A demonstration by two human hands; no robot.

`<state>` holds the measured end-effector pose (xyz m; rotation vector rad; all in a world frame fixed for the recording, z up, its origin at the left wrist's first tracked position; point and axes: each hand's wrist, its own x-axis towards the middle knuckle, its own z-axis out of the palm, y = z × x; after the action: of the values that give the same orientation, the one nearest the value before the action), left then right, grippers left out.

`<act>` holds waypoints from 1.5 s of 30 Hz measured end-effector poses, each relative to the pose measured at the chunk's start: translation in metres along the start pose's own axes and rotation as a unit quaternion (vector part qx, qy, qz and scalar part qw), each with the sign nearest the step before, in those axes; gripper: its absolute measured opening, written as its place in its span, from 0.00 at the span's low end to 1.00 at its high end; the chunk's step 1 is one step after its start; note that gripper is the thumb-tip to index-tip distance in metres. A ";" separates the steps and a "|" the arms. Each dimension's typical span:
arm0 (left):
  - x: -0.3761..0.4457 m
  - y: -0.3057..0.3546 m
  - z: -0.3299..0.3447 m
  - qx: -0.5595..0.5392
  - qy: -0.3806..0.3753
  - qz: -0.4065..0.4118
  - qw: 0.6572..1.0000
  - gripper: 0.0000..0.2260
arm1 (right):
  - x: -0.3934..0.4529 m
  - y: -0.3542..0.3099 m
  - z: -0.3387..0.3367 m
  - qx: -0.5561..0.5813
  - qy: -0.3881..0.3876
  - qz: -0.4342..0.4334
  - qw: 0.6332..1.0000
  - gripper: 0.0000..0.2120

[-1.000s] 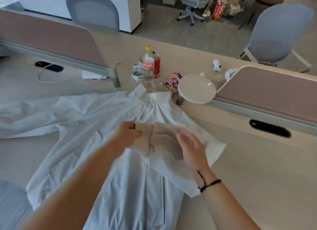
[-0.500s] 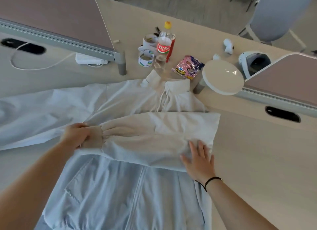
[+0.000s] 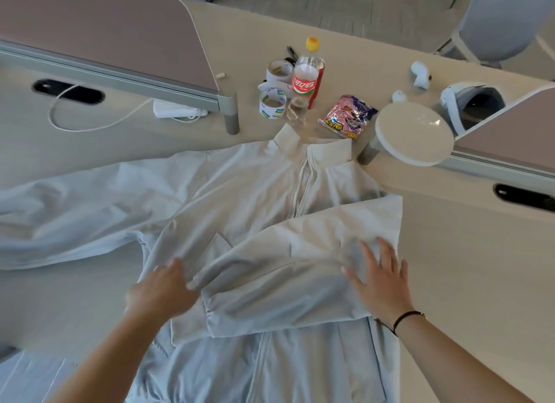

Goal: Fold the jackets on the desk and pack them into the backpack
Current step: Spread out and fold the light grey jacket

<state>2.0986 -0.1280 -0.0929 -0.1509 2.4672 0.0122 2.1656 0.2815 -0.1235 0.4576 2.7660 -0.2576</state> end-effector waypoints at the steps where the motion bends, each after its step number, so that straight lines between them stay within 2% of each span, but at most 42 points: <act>1: -0.004 0.011 0.000 -0.024 0.058 0.041 0.997 0.25 | 0.010 -0.005 -0.004 0.015 0.025 0.008 1.000 0.37; 3: -0.012 0.040 0.009 -0.086 0.174 0.153 0.969 0.26 | 0.037 -0.011 -0.016 0.045 0.049 0.040 0.997 0.37; 4: -0.015 0.054 0.017 -0.100 0.200 0.197 0.955 0.28 | 0.052 -0.013 -0.021 0.057 0.049 0.058 0.995 0.37; 6: -0.015 0.081 0.043 -0.060 0.194 0.241 0.949 0.30 | 0.081 -0.014 -0.027 0.066 0.039 0.080 0.994 0.38; 10: -0.013 0.097 0.096 0.007 0.183 0.232 0.955 0.34 | 0.106 -0.022 -0.001 0.015 -0.025 0.020 0.999 0.38; 11: -0.014 0.095 0.105 0.014 0.184 0.228 0.956 0.35 | 0.105 -0.025 0.009 0.001 -0.028 -0.002 1.000 0.38; 13: -0.015 0.093 0.114 0.025 0.183 0.223 0.957 0.37 | 0.101 -0.027 0.027 -0.019 0.013 -0.020 1.000 0.38; 15: -0.012 0.096 0.113 0.031 0.167 0.216 0.961 0.41 | 0.102 -0.024 0.034 -0.023 0.055 -0.019 0.998 0.38; 20: -0.010 0.098 0.101 0.034 0.144 0.188 0.971 0.49 | 0.116 -0.005 0.027 -0.035 0.079 -0.028 0.996 0.40; 24: -0.014 0.097 0.088 0.007 0.137 0.147 0.980 0.56 | 0.123 0.013 0.014 -0.041 0.042 -0.020 0.998 0.42; 27: -0.018 0.100 0.086 0.019 0.127 0.136 0.982 0.60 | 0.109 -0.008 0.013 0.045 0.016 0.021 0.999 0.39; 28: -0.020 0.103 0.085 0.022 0.127 0.135 0.982 0.61 | 0.096 -0.021 0.016 0.068 0.028 -0.001 0.997 0.38; 30: -0.027 0.114 0.087 0.015 0.130 0.158 0.979 0.60 | 0.055 -0.050 0.030 0.061 0.064 -0.132 0.987 0.34; 32: -0.032 0.126 0.096 0.020 0.139 0.211 0.967 0.57 | 0.013 -0.071 0.054 0.018 0.055 -0.264 0.963 0.32; 33: -0.034 0.128 0.101 0.024 0.142 0.224 0.964 0.56 | 0.002 -0.075 0.063 -0.001 0.045 -0.289 0.956 0.32; 36: -0.033 0.114 0.116 0.009 0.151 0.181 0.972 0.54 | 0.004 -0.061 0.073 -0.022 0.040 -0.246 0.968 0.35; 41: -0.033 0.097 0.118 -0.003 0.152 0.125 0.980 0.57 | 0.039 -0.020 0.053 -0.067 0.034 -0.153 0.985 0.38; 45: -0.038 0.089 0.106 -0.025 0.123 0.101 0.987 0.59 | 0.049 0.001 0.038 -0.068 -0.016 -0.111 0.991 0.37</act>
<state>2.1835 -0.0308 -0.1552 0.0829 2.7204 0.1503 2.1333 0.2870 -0.1760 0.1093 2.7792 -0.1240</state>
